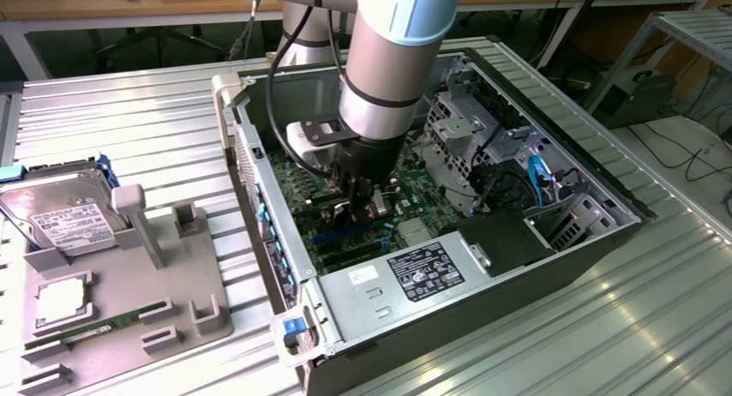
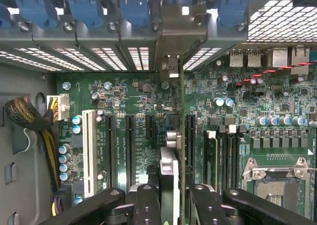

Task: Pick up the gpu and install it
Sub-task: 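Insert the gpu into the slot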

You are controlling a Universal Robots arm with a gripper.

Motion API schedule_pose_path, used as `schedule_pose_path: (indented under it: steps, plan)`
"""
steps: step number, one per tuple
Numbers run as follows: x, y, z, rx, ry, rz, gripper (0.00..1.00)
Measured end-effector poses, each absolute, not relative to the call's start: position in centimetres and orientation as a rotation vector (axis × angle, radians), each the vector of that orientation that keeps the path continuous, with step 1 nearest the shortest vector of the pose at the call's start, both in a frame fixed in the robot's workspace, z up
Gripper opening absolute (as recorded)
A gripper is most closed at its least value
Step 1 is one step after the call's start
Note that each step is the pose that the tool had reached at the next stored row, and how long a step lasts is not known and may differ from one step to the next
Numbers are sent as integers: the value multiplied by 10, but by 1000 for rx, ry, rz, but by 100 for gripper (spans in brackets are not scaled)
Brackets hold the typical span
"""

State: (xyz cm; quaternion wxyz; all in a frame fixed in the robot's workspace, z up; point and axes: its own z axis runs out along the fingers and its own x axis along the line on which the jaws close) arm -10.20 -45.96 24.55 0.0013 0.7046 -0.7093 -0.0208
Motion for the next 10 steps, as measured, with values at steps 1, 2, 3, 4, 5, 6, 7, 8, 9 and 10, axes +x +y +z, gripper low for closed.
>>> schedule_pose_path:
  steps: [1, 2, 3, 4, 5, 6, 7, 8, 9, 10]
  plan:
    - [-102, -459, 245, 2212, -2227, -66, 28]
    - [-102, -459, 245, 2212, -2226, -66, 28]
    - [-102, -458, 245, 2212, -2226, -66, 28]
    - [-102, -457, 245, 2212, -2226, -66, 28]
    - [-102, -457, 244, 2212, -2226, -66, 28]
    - [-103, -457, 244, 2212, -2226, -66, 28]
    - [-104, -457, 244, 2212, -2226, -66, 28]
    - [-104, -457, 243, 2211, -2226, -66, 28]
    - [-104, -457, 243, 2211, -2226, -67, 28]
    - [-104, -457, 243, 2211, -2226, -66, 28]
